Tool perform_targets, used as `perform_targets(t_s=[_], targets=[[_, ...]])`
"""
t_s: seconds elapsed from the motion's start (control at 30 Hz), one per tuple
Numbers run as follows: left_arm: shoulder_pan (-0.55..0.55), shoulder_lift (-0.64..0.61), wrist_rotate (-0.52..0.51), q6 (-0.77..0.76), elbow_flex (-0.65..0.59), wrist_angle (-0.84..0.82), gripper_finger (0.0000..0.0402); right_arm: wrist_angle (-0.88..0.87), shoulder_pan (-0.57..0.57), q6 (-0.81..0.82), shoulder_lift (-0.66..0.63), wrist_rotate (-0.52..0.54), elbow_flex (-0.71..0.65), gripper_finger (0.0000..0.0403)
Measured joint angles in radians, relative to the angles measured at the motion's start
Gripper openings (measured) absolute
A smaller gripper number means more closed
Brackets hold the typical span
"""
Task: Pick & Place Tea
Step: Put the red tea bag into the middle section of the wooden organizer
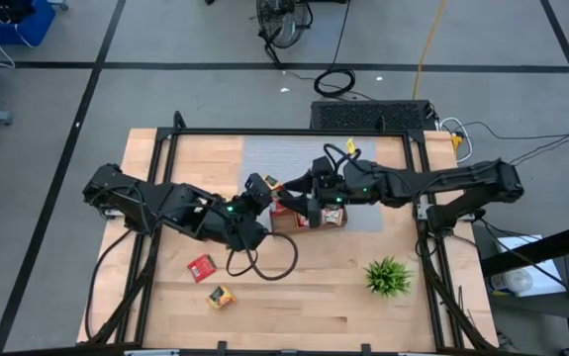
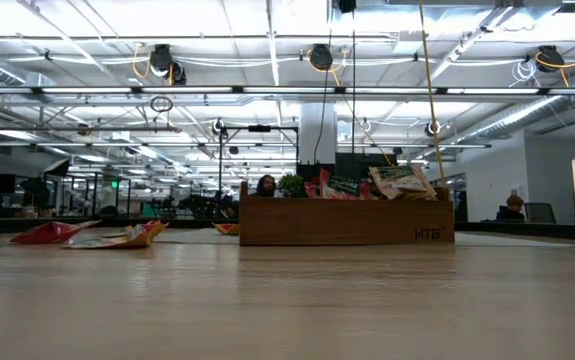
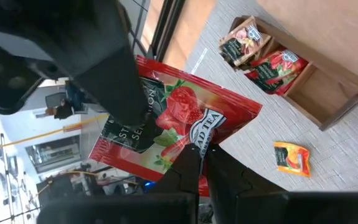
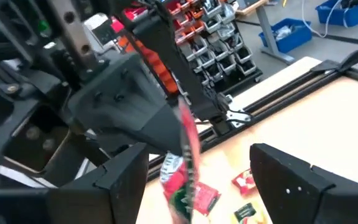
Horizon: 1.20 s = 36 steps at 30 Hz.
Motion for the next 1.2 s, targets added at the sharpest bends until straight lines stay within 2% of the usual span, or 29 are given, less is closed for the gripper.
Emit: perform_targets(t_s=[0.07, 0.13, 0.2, 0.33, 0.37, 0.5, 0.6, 0.8, 0.9, 0.97, 1.07, 1.2], targets=[[0.0, 0.0, 0.003, -0.002, 0.0, -0.001, 0.0015, 0.016, 0.007, 0.0, 0.004, 0.0, 0.0, 0.0246], [0.0, 0.0, 0.009, -0.011, 0.0, -0.001, 0.0015, 0.009, 0.009, 0.0, 0.004, -0.001, 0.0, 0.0218], [0.0, 0.0, 0.009, -0.026, 0.0, 0.0, 0.0015, 0.003, 0.012, 0.0, 0.004, -0.001, 0.0, 0.0169], [-0.005, 0.0, 0.01, -0.043, 0.0, 0.0, 0.0025, 0.004, 0.015, -0.003, 0.004, 0.001, 0.0, 0.0034], [-0.007, 0.0, 0.009, -0.053, 0.0, 0.0, 0.0025, 0.002, 0.015, -0.008, 0.001, 0.002, 0.0, 0.0018], [-0.017, 0.0, 0.012, -0.125, 0.0, 0.004, 0.0019, -0.014, 0.014, -0.025, -0.005, -0.009, 0.0, 0.0003], [-0.018, 0.001, 0.031, -0.305, 0.0, 0.008, 0.0025, -0.086, 0.002, -0.044, -0.034, -0.043, 0.0, 0.0001], [0.005, -0.017, 0.084, -0.641, 0.001, -0.046, 0.0085, -0.2, -0.025, -0.08, -0.106, -0.131, 0.001, 0.0001], [0.028, -0.017, 0.113, -0.798, -0.001, -0.139, 0.0116, -0.275, -0.039, -0.112, -0.128, -0.158, 0.0, 0.0001], [0.049, -0.019, 0.159, -0.913, -0.001, -0.164, 0.0133, -0.324, -0.047, -0.148, -0.138, -0.186, -0.001, 0.0001], [0.094, -0.02, 0.284, -1.079, -0.001, -0.209, 0.0151, -0.376, -0.065, -0.233, -0.14, -0.244, 0.001, 0.0], [0.147, -0.02, 0.4, -1.243, -0.001, -0.197, 0.0165, -0.451, -0.098, -0.359, -0.115, -0.323, 0.0, 0.0]])
